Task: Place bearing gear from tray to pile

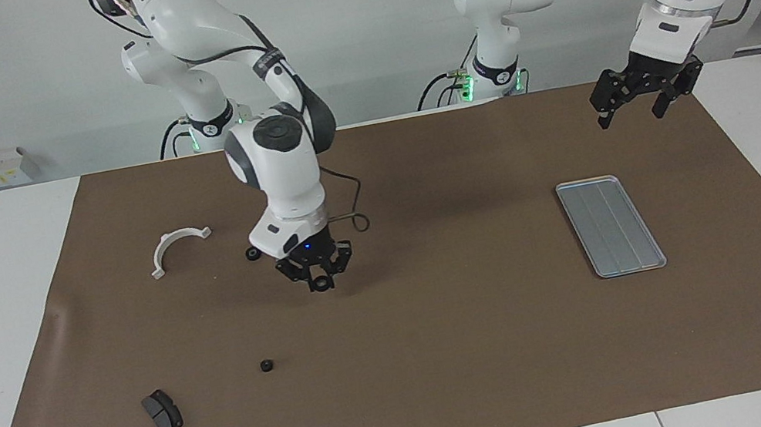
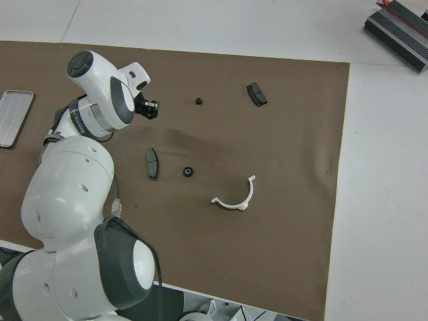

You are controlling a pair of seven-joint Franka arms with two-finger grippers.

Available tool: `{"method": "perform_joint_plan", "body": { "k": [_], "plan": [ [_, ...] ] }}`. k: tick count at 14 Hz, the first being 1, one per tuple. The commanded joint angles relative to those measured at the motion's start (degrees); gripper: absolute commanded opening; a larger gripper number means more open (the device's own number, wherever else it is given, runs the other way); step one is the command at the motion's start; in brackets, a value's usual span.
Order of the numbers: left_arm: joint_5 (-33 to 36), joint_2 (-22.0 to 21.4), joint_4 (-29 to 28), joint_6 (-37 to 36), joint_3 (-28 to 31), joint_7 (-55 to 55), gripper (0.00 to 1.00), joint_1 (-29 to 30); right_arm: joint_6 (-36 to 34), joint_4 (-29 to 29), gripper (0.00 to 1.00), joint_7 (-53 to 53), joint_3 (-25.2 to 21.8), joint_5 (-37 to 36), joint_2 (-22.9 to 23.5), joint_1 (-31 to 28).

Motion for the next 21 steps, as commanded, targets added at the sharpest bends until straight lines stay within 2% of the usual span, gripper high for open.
{"method": "perform_joint_plan", "body": {
  "k": [1,6,9,11,12,13,14,15,17,21],
  "plan": [
    [1.3,-1.9,-2.1,0.5,0.5,-0.4,1.00,0.2,1.0,-8.0,0.11,-9.7,1.0,-0.4,-5.5,-6.3],
    [1.3,-1.9,-2.1,0.4,0.5,-0.4,1.00,0.1,0.6,-16.0,0.11,-31.7,1.0,6.4,-8.4,-17.2],
    [1.3,-1.9,-2.1,0.4,0.5,-0.4,1.00,0.1,1.0,-19.0,0.14,-35.9,1.0,6.6,-9.2,-20.7],
    [1.3,-1.9,-2.1,0.4,0.5,-0.4,1.00,0.1,1.0,-19.4,0.30,-36.0,0.9,6.6,-9.0,-21.8],
    [1.3,-1.9,-2.1,0.4,0.5,-0.4,1.00,0.1,1.0,-19.7,0.32,-36.0,0.9,6.6,-9.0,-22.5],
    [1.3,-1.9,-2.1,0.4,0.5,-0.4,1.00,0.1,1.1,-19.8,0.52,-36.0,0.9,6.6,-8.9,-22.6],
    [1.3,-1.9,-2.1,0.5,0.5,-0.4,1.00,0.1,1.1,-19.8,0.92,-35.8,0.9,6.5,-8.9,-22.6],
    [1.3,-1.9,-2.1,0.5,0.5,-0.4,1.00,0.1,1.0,-19.7,1.00,-35.4,0.9,6.5,-8.8,-22.7],
    [1.3,-1.9,-2.1,0.4,0.5,-0.4,1.00,0.1,0.1,-18.1,1.00,-33.8,1.0,6.6,-8.9,-22.3],
    [1.3,-1.9,-2.1,0.5,0.5,-0.4,1.00,0.1,-5.7,-11.3,1.00,-21.4,2.1,6.5,-9.8,-21.8]
  ]
}}
